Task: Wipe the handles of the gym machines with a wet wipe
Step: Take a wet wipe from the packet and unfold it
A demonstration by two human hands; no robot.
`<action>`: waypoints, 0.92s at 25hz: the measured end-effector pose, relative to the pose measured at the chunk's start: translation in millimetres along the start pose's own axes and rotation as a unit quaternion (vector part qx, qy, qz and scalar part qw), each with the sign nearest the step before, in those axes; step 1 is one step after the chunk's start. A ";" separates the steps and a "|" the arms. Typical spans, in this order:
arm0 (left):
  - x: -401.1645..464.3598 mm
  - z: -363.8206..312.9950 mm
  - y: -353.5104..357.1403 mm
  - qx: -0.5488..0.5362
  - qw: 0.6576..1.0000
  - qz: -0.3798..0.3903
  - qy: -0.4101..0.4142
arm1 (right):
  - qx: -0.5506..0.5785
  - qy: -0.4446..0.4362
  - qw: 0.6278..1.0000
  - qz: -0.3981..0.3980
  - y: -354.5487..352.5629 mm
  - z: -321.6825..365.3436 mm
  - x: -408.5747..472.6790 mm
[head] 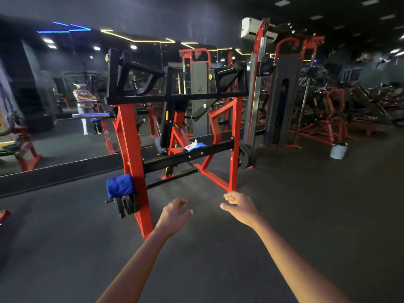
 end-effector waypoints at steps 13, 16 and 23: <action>402.1 29.3 85.1 0.008 0.998 -0.039 -0.042 | 0.010 -0.013 0.999 0.052 -27.6 -93.8 422.5; 485.5 45.5 108.4 0.002 0.997 -0.037 -0.062 | 0.001 -0.011 0.997 0.078 -22.9 -115.5 504.0; 696.2 99.0 139.8 -0.012 0.995 -0.052 -0.078 | -0.008 -0.005 0.996 0.089 -6.9 -164.7 717.3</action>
Point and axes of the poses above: each hand's wrist, its own x-axis towards the middle knuckle, its own y-axis out of the palm, z = x × y, the point moved 7 cm from there along x, towards the middle knuckle, and after that the axes turned 7 degrees about x, right-handed, at the moved point
